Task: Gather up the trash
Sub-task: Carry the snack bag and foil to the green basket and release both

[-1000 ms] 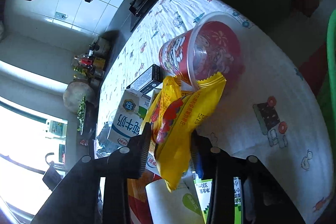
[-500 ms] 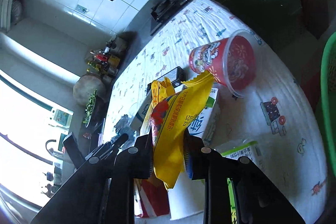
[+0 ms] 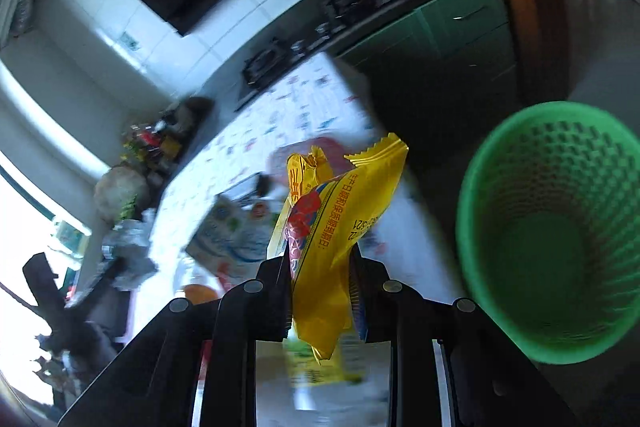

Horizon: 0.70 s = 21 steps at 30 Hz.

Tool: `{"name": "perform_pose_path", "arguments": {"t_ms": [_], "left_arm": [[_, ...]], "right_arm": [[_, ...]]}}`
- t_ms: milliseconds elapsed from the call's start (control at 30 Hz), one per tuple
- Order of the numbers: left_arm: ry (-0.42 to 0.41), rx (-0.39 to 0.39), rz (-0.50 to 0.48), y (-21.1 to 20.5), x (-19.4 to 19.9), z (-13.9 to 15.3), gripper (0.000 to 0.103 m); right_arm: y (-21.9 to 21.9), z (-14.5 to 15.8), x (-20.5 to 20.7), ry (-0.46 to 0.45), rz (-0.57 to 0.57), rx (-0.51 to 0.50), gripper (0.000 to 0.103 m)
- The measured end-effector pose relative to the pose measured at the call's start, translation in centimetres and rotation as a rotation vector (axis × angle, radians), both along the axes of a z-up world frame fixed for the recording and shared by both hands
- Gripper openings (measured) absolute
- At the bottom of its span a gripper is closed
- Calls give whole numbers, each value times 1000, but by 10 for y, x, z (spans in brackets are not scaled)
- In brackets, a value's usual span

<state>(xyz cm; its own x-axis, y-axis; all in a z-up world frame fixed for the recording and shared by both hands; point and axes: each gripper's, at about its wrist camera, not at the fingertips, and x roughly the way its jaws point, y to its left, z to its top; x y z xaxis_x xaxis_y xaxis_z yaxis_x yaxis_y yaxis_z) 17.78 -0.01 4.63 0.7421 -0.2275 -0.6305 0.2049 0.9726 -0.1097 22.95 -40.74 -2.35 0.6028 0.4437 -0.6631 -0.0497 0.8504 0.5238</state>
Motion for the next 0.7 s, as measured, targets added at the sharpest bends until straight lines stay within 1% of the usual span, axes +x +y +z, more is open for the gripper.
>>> {"name": "perform_pose_path", "arguments": {"t_ms": [67, 133, 233, 300, 333, 367, 400, 467, 600, 667, 700], "left_arm": [[-5, -17, -50, -24, 1, 4, 16], [-5, -20, -96, -50, 3, 5, 16], [16, -35, -162, -89, 11, 3, 16], [23, -30, -197, -115, 16, 0, 16], [27, -27, -216, -128, 18, -1, 16], [34, -24, -233, -141, 20, -3, 16], [43, -26, -249, -153, 23, -4, 16], [60, -23, -284, -176, 29, -9, 16], [97, -15, -330, -219, 40, -19, 16], [114, -13, -351, -239, 48, -24, 17], [120, -11, -360, -248, 51, -26, 17]], "right_arm": [[-21, -12, 1, 19, -46, -72, 22], [-38, -24, 2, 37, -87, -112, 23], [-61, -39, 1, 45, -144, -213, 25], [-72, -49, 1, 61, -159, -254, 27], [-78, -54, 1, 69, -171, -263, 29], [-84, -59, 0, 74, -178, -262, 34], [-92, -64, 0, 81, -182, -256, 42], [-106, -70, -4, 81, -201, -251, 49], [-124, -75, -10, 73, -216, -235, 55], [-132, -75, -17, 65, -220, -234, 61], [-135, -73, -20, 59, -221, -241, 62]]}}
